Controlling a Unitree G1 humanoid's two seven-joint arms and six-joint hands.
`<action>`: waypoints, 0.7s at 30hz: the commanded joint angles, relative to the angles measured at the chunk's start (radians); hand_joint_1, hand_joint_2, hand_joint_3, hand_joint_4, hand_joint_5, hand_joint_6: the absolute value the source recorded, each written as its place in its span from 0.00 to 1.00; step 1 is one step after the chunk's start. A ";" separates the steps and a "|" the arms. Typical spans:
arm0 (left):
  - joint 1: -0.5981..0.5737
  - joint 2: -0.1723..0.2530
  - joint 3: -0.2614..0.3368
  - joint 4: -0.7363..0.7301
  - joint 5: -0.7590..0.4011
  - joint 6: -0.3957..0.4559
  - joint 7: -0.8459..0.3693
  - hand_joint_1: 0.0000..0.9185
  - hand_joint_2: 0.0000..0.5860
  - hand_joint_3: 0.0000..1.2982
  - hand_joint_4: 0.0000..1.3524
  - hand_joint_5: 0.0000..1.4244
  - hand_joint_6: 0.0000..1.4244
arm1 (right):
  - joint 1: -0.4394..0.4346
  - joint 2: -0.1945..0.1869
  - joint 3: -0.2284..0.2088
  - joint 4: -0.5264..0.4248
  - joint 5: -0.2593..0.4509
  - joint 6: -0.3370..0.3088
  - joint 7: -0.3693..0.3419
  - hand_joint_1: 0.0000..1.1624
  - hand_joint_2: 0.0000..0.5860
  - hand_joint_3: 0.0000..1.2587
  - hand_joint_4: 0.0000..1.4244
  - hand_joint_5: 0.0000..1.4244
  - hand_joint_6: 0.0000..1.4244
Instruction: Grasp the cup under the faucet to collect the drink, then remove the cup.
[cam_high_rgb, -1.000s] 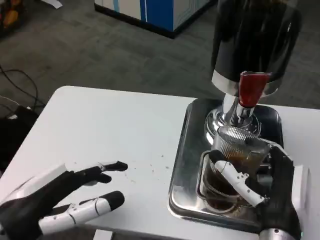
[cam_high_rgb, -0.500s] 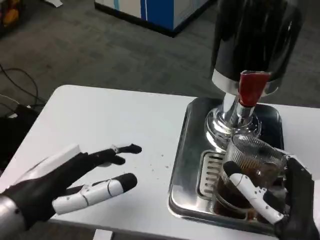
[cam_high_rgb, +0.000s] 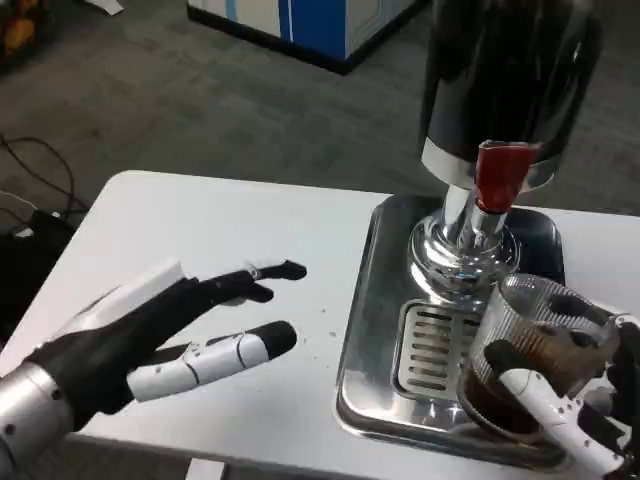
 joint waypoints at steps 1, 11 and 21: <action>-0.018 -0.004 -0.021 -0.025 0.019 0.009 0.007 0.03 0.23 0.14 0.06 0.11 0.10 | 0.036 -0.014 -0.016 -0.082 0.020 -0.081 0.044 0.70 0.31 0.68 0.73 0.89 0.95; -0.018 -0.004 -0.053 -0.098 0.036 0.015 -0.003 0.03 0.22 0.14 0.06 0.10 0.10 | 0.118 -0.041 -0.034 -0.173 0.028 -0.147 0.131 0.71 0.30 0.70 0.75 0.91 0.97; 0.000 0.011 -0.061 -0.212 0.045 0.031 -0.026 0.02 0.22 0.14 0.05 0.10 0.10 | 0.175 -0.055 -0.031 -0.209 0.029 -0.231 0.196 0.72 0.30 0.72 0.76 0.92 0.99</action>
